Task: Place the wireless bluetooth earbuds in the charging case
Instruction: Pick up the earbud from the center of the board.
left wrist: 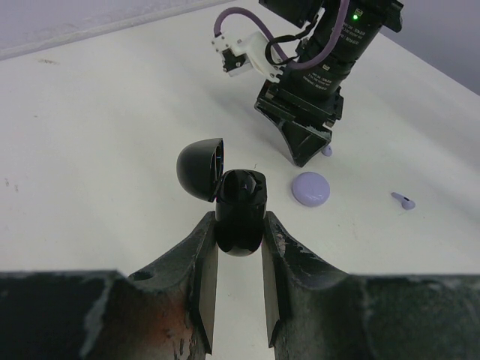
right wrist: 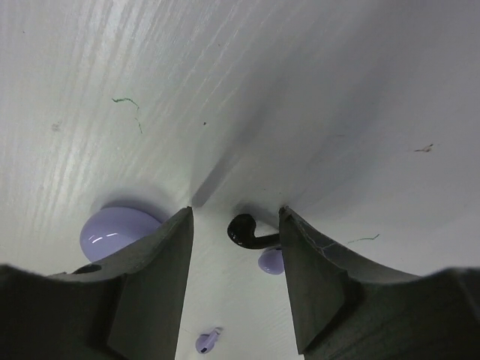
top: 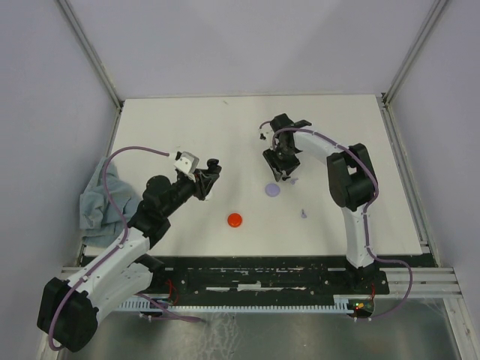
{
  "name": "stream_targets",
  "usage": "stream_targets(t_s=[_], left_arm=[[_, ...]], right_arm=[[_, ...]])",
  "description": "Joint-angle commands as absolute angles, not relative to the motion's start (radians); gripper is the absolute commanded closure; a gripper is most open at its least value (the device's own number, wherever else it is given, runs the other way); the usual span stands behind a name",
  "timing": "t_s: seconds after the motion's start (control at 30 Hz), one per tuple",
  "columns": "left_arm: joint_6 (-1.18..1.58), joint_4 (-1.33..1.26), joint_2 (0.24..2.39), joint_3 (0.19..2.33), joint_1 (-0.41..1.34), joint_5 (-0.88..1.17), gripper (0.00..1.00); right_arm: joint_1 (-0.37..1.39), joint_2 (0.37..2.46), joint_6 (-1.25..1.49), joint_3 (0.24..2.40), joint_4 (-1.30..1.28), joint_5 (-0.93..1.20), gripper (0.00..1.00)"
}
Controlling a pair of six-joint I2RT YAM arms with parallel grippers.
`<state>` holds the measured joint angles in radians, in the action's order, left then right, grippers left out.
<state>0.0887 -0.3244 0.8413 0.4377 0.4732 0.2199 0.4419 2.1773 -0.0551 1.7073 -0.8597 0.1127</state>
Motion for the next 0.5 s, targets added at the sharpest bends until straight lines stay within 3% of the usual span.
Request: stream_targets(t_s=[0.0, 0.47], left_arm=[[0.058, -0.396, 0.835, 0.445, 0.479, 0.236, 0.97], [0.065, -0.406, 0.839, 0.441, 0.481, 0.243, 0.97]], right_arm=[[0.438, 2.138, -0.037, 1.665, -0.886, 0.122, 0.43], [0.441, 2.078, 0.016, 1.591, -0.832, 0.059, 0.55]])
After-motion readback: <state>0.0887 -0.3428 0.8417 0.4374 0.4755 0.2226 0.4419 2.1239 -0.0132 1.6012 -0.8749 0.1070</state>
